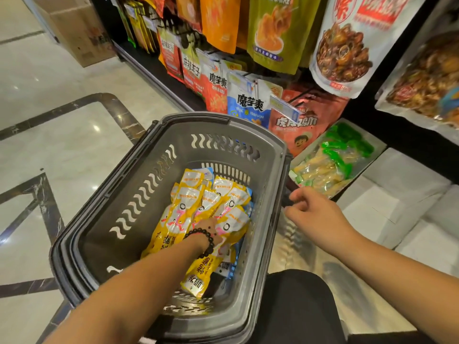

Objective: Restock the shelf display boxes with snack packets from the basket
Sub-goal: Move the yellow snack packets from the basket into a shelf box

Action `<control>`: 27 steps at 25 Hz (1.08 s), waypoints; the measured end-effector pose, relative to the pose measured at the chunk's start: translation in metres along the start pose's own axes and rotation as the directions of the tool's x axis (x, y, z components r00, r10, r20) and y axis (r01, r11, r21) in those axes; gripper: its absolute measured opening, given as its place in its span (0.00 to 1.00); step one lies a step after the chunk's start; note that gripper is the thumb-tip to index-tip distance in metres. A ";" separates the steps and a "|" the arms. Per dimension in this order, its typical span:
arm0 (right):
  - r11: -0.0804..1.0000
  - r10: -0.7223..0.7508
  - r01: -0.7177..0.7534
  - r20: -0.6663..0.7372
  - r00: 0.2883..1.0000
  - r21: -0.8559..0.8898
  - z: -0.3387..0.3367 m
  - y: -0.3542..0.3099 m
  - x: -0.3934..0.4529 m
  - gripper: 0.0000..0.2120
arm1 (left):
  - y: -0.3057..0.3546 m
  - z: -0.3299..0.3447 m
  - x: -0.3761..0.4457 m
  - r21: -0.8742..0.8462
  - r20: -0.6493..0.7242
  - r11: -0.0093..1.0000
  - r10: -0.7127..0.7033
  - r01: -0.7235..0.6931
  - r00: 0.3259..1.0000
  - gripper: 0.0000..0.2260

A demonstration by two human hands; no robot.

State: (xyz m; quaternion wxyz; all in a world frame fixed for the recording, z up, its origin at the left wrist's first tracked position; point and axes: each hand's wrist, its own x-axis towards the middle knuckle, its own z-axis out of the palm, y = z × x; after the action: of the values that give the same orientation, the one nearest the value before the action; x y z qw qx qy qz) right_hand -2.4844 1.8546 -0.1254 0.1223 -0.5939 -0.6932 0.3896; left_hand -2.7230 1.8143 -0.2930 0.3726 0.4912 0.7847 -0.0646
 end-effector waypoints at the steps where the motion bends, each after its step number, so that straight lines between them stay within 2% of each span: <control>1: 0.987 -0.114 0.113 0.005 0.994 -0.118 0.003 -0.009 0.004 0.12 | 0.001 -0.017 -0.005 0.074 -0.018 0.996 0.042 -0.041 0.999 0.23; 3: 0.885 -0.348 0.351 0.067 0.935 -0.305 0.008 -0.027 0.020 0.18 | 0.013 -0.061 -0.019 0.293 -0.015 0.944 0.165 -0.153 0.986 0.19; 5: 0.791 -0.441 0.489 0.213 0.872 -0.368 0.014 -0.057 0.038 0.25 | 0.028 -0.111 -0.044 0.504 0.020 0.829 0.267 -0.240 0.963 0.15; 7: 0.828 -0.372 0.481 0.358 0.856 -0.288 0.019 -0.089 0.050 0.33 | 0.045 -0.159 -0.070 0.646 0.053 0.715 0.307 -0.268 0.950 0.07; 9: 0.908 -0.258 0.377 0.467 0.846 -0.183 0.026 -0.106 0.056 0.36 | 0.058 -0.195 -0.084 0.687 0.094 0.677 0.281 -0.266 0.955 0.12; 10: 0.937 -0.211 0.320 0.498 0.841 -0.143 0.028 -0.108 0.057 0.34 | 0.065 -0.208 -0.098 0.703 0.131 0.649 0.282 -0.290 0.950 0.17; 11: 0.958 -0.182 0.269 0.516 0.837 -0.097 0.031 -0.106 0.056 0.29 | 0.067 -0.215 -0.104 0.707 0.101 0.651 0.292 -0.276 0.951 0.20; 14: 0.973 -0.228 0.219 0.494 0.839 0.075 0.034 -0.097 0.053 0.14 | 0.074 -0.218 -0.118 0.601 0.024 0.772 0.239 -0.205 0.971 0.17; 15: 0.964 -0.265 0.226 0.469 0.843 0.140 0.032 -0.096 0.051 0.11 | 0.080 -0.215 -0.121 0.626 0.070 0.748 0.227 -0.220 0.971 0.18; 16: 0.950 -0.308 0.241 0.447 0.840 0.200 0.030 -0.093 0.050 0.10 | 0.083 -0.212 -0.120 0.702 0.121 0.677 0.193 -0.221 0.974 0.16; 17: 0.931 -0.350 0.262 0.427 0.833 0.253 0.028 -0.091 0.048 0.08 | 0.093 -0.213 -0.130 0.808 0.168 0.552 0.119 -0.206 0.978 0.12; 18: 0.921 -0.369 0.271 0.408 0.835 0.279 0.028 -0.085 0.048 0.06 | 0.095 -0.211 -0.133 0.877 0.158 0.451 0.059 -0.167 0.986 0.13; 19: 0.921 -0.364 0.269 0.381 0.850 0.281 0.026 -0.078 0.047 0.05 | 0.093 -0.211 -0.135 0.892 0.085 0.438 0.080 -0.111 0.993 0.18; 20: 0.932 -0.333 0.251 0.347 0.877 0.260 0.024 -0.069 0.047 0.08 | 0.094 -0.207 -0.139 0.826 -0.023 0.547 0.274 -0.136 0.961 0.22; 21: 0.947 -0.285 0.216 0.308 0.907 0.239 0.020 -0.060 0.047 0.10 | 0.089 -0.201 -0.136 0.720 -0.156 0.626 0.567 -0.299 0.809 0.25; 22: 0.952 -0.247 0.180 0.271 0.930 0.249 0.016 -0.051 0.047 0.09 | 0.077 -0.193 -0.125 0.560 -0.418 0.647 0.760 -0.517 0.498 0.24; 23: 0.946 -0.217 0.147 0.229 0.949 0.288 0.009 -0.042 0.046 0.07 | 0.062 -0.185 -0.109 0.334 -0.656 0.694 0.657 -0.638 0.371 0.21; 24: 0.934 -0.193 0.117 0.199 0.961 0.338 0.003 -0.036 0.045 0.07 | 0.045 -0.174 -0.087 0.079 -0.796 0.761 0.437 -0.643 0.420 0.17; 25: 0.918 -0.169 0.090 0.177 0.970 0.386 -0.004 -0.031 0.042 0.07 | 0.023 -0.156 -0.062 -0.177 -0.759 0.855 0.196 -0.487 0.620 0.16; 26: 0.905 -0.149 0.069 0.160 0.976 0.420 -0.010 -0.025 0.041 0.07 | 0.002 -0.132 -0.037 -0.317 -0.597 0.919 0.000 -0.236 0.802 0.19; 27: 0.893 -0.134 0.056 0.144 0.981 0.446 -0.015 -0.019 0.040 0.06 | -0.015 -0.109 -0.025 -0.341 -0.422 0.940 -0.140 -0.014 0.896 0.23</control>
State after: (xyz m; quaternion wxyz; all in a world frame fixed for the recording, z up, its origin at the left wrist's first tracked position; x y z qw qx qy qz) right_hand -2.4994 1.8971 -0.1140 0.2125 -0.4805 -0.6233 0.5791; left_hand -2.7855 1.8391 -0.2029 0.2613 0.3961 0.8636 0.1703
